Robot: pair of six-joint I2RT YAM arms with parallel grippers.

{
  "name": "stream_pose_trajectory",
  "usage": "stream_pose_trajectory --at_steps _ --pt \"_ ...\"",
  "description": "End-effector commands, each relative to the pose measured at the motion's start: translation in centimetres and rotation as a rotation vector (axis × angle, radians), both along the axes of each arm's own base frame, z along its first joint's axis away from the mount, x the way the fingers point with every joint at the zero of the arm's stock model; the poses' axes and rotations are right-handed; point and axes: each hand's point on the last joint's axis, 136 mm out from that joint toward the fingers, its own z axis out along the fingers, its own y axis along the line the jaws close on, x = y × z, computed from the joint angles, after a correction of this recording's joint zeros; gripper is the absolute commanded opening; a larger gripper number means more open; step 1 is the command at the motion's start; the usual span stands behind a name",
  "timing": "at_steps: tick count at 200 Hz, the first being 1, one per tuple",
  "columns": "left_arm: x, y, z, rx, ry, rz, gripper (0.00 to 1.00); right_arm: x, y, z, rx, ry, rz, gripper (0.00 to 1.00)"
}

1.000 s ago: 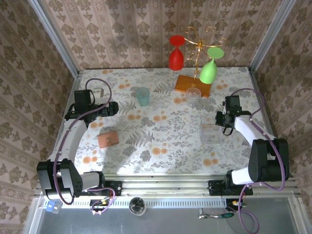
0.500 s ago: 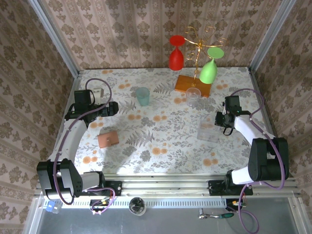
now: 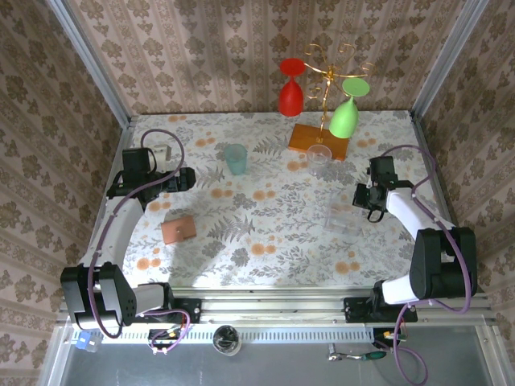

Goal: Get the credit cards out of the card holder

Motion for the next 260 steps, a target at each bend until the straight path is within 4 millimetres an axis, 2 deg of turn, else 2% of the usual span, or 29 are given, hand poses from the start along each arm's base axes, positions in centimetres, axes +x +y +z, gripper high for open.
stream_pose_trajectory --at_steps 1,87,120,173,200,260 --pt "-0.1 -0.1 1.4 -0.016 -0.042 0.006 1.0 1.2 2.3 2.5 0.032 -0.05 0.009 0.01" --pt "-0.4 -0.4 2.2 -0.015 -0.071 -0.003 1.0 6.8 14.0 5.6 0.028 -0.115 0.137 0.01" --pt "-0.6 -0.5 2.7 -0.007 -0.089 -0.005 1.0 9.2 17.9 5.7 0.015 -0.125 0.171 0.01" --pt "-0.8 -1.0 2.8 -0.002 -0.107 -0.02 1.0 11.9 20.7 4.7 -0.012 -0.11 0.177 0.0" --pt "-0.9 -1.3 2.8 0.001 -0.108 -0.03 1.0 13.1 21.3 3.8 -0.026 -0.101 0.179 0.0" --pt "-0.9 -1.6 2.5 0.007 -0.101 -0.039 1.0 14.5 22.1 1.6 -0.043 -0.069 0.192 0.0"
